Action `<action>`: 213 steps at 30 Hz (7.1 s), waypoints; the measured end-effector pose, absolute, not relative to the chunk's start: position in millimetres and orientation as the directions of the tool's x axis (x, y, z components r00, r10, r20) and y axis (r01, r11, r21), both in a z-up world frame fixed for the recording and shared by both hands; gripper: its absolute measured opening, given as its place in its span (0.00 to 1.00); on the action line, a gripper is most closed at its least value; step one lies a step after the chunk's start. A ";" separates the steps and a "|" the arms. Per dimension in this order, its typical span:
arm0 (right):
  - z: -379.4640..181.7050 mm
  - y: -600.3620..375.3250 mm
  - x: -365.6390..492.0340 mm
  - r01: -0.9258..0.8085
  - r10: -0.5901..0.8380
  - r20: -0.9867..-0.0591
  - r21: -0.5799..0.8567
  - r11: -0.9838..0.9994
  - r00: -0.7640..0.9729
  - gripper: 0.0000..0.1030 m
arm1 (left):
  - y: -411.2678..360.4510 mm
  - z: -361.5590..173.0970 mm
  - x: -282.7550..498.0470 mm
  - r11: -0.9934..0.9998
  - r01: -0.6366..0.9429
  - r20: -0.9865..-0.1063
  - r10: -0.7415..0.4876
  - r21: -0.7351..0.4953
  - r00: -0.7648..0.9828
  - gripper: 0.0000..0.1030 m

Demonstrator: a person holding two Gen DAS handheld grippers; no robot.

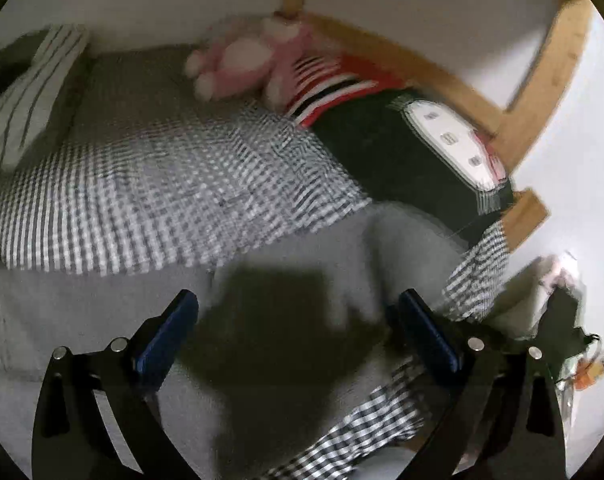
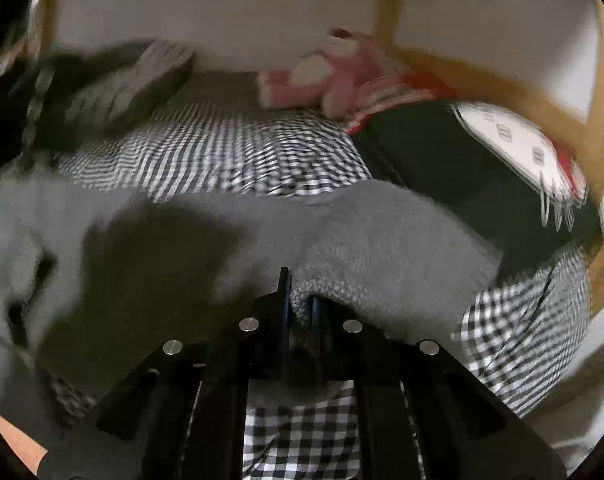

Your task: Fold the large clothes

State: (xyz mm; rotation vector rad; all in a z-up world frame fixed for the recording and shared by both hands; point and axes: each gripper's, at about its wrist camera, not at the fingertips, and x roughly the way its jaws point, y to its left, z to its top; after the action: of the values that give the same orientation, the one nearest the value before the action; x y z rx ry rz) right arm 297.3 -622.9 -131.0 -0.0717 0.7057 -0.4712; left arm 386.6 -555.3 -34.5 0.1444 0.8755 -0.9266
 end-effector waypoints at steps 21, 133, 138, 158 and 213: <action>-181.5 -543.3 300.0 0.233 -0.656 -0.478 -0.676 0.699 0.584 0.10 | -779.3 -130.2 309.9 -0.060 0.958 -0.960 -0.010 0.280 0.280 0.19; -196.4 -312.2 379.5 0.099 -0.167 -0.733 -0.136 0.986 0.659 0.97 | -164.4 -148.2 480.7 0.957 0.276 -0.707 -0.138 0.084 0.693 0.96; -173.6 -310.7 358.3 0.059 -0.114 -0.702 -0.101 0.993 0.703 0.97 | -160.3 -139.7 454.5 0.934 0.336 -0.649 -0.180 0.124 0.739 0.95; -203.3 -286.3 232.6 -0.079 0.041 -0.632 -0.032 0.996 0.773 0.97 | -78.6 -180.2 297.6 0.907 0.374 -0.638 -0.173 0.194 0.750 0.95; -391.5 -422.9 160.9 0.145 0.179 -0.769 0.332 0.932 0.613 0.96 | 76.5 -210.7 272.8 0.910 0.357 -0.776 -0.377 -0.209 0.506 0.10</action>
State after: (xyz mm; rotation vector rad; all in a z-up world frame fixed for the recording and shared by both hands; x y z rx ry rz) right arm 160.9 -422.9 -391.5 0.3840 0.9167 0.0205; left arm 272.8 76.5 -210.7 -0.0228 0.9417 -0.4430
